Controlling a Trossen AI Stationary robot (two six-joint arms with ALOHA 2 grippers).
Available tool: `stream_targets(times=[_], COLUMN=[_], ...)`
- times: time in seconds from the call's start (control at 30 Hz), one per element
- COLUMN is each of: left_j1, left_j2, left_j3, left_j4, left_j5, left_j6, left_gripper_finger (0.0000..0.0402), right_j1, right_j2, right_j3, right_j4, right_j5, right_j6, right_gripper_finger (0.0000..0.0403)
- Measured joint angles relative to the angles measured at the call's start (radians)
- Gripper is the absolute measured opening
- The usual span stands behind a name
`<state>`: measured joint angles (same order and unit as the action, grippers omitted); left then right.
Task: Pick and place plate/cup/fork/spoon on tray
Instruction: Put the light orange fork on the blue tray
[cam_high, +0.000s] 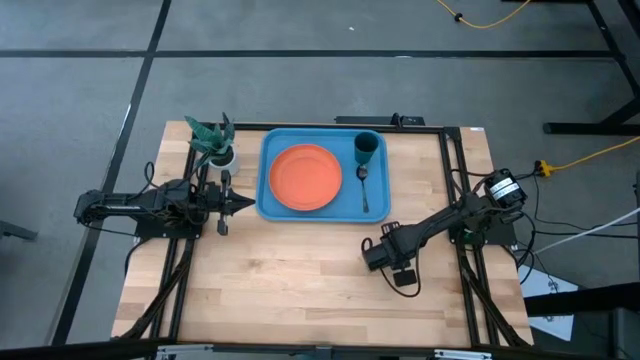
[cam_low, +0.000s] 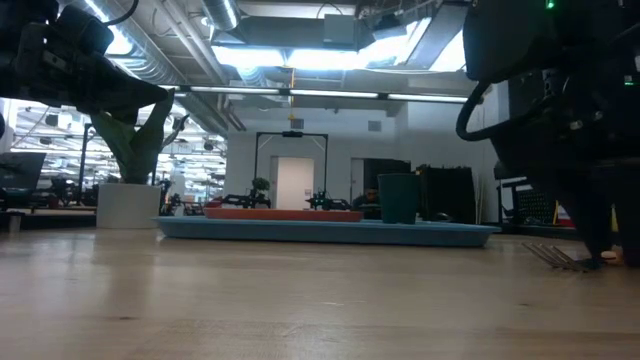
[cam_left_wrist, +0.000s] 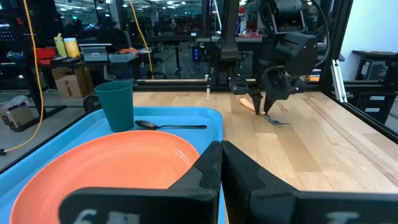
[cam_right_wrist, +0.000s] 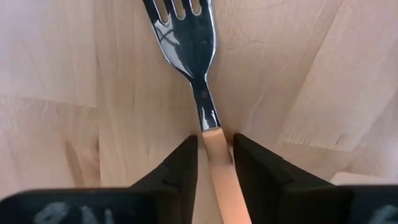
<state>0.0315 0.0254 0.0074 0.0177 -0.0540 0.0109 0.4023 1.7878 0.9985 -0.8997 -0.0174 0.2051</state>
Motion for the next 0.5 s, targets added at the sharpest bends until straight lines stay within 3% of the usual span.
stream_targets(times=[0.3,0.5], left_j1=[0.0,0.0], left_j2=[0.0,0.0], left_j3=[0.0,0.0], left_j4=[0.0,0.0], left_j5=[0.0,0.0], left_j6=[0.0,0.0], left_gripper_finger=[0.0,0.0], right_j1=[0.0,0.0], right_j2=[0.0,0.001], right_j3=[-0.001,0.014], right_j4=[0.017,0.048], right_j5=[0.0,0.0], right_j6=[0.168,0.389], right_gripper_finger=[0.0041,0.0039])
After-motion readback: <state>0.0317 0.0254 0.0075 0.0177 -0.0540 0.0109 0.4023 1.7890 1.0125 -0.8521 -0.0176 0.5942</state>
